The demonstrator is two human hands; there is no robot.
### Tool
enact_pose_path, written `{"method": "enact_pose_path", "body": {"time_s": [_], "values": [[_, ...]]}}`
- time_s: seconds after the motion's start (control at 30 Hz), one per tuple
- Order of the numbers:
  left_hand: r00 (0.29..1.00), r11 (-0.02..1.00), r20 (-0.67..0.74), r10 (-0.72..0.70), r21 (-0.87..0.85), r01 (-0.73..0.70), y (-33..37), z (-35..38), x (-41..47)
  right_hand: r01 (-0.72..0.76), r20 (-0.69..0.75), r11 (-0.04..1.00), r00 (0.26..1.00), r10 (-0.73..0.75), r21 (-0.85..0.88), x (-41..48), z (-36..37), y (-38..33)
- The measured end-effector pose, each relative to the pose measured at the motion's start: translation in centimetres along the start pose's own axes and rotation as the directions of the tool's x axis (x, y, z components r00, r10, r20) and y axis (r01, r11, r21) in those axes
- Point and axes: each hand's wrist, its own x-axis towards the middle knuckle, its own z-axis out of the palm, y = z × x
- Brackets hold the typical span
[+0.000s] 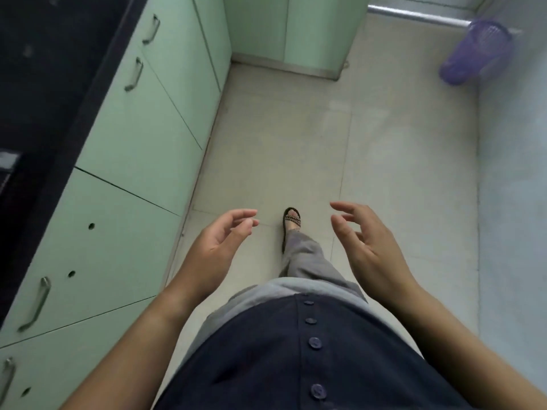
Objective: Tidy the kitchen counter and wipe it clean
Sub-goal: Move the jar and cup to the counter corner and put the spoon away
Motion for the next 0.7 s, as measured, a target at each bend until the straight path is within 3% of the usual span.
{"method": "enact_pose_path", "body": {"time_s": [0.37,0.7], "values": [[0.979,0.994,-0.204,0.024,-0.095,-0.044,11.3,-3.4,18.1,0.171,0.184,0.985,0.969,-0.163,-0.030,24.2,-3.4,-7.9],[0.901,0.988,-0.430,-0.061,-0.152,-0.006,13.0,-9.4,23.6,0.273,0.374,0.960,0.899,-0.228,-0.070,36.3,-0.7,-12.7]]}}
